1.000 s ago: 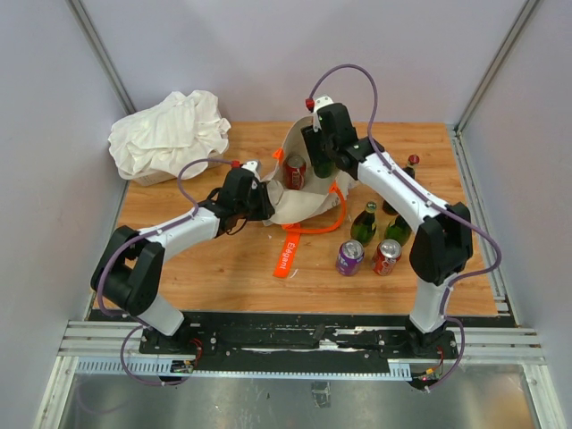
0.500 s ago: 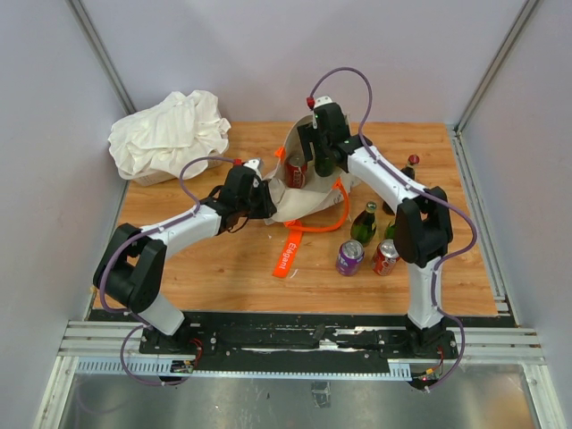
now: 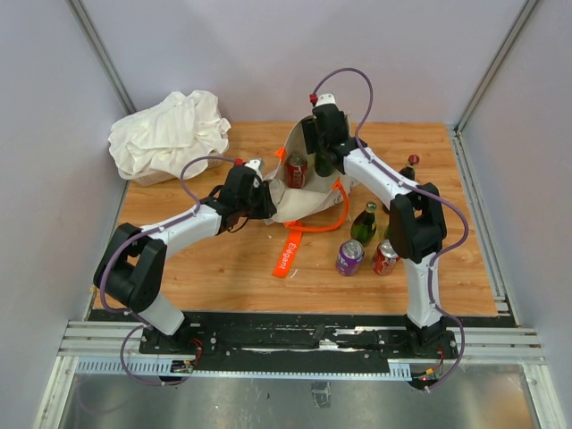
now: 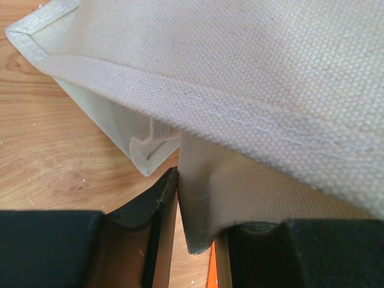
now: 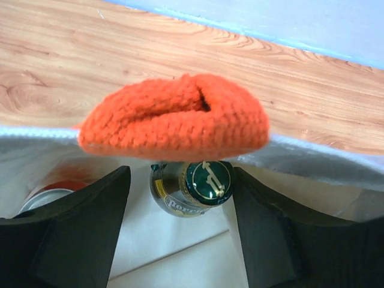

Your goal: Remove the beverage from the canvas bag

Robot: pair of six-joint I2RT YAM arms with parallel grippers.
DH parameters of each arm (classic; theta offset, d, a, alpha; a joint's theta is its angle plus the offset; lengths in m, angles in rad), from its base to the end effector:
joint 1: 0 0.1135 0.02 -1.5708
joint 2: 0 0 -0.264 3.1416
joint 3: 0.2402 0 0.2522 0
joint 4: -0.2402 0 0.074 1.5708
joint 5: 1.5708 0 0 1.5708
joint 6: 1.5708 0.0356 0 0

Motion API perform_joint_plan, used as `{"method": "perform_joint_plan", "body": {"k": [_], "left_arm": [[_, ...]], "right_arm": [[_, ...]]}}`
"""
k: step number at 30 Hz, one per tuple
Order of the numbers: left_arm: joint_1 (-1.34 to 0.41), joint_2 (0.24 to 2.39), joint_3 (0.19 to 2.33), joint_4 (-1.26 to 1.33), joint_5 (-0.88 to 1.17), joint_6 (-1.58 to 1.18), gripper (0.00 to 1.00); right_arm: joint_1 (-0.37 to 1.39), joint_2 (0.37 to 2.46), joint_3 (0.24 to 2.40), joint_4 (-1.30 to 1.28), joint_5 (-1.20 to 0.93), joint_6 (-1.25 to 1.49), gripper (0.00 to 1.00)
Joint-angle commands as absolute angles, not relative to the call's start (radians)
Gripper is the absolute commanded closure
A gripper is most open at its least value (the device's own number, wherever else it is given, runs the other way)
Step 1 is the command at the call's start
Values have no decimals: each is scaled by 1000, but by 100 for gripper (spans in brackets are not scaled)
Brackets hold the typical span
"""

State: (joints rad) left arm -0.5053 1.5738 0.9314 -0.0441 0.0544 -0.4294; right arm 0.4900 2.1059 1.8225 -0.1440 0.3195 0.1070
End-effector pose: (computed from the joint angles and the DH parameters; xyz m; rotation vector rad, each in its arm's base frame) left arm 0.2945 -0.1651 0.2093 0.1178 2.3144 -0.5505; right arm 0.4506 0.2277 0.2850 -0.1741 1.9682 0.0692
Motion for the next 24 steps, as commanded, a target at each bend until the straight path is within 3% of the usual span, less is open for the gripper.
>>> {"method": "perform_joint_plan", "body": {"k": [1,21,22,23,24], "left_arm": [[-502,1604,930,-133,57,-399,69],[-500,1622,942,-122,62,-402,69],[-499,1624,943,-120,63,-404,69],[-500,1625,943,-120,62,-404,69],[-500,1627,943,-120,61,-404,69]], "right_arm": [[465,2130,1862,-71,379,118,33],[417,2205,1867,-97,378,113,53],[417,2205,1864,-90,371,104,57],[417,2205,1863,-85,364,96,84],[417,2202,1858,-76,367,92,97]]}}
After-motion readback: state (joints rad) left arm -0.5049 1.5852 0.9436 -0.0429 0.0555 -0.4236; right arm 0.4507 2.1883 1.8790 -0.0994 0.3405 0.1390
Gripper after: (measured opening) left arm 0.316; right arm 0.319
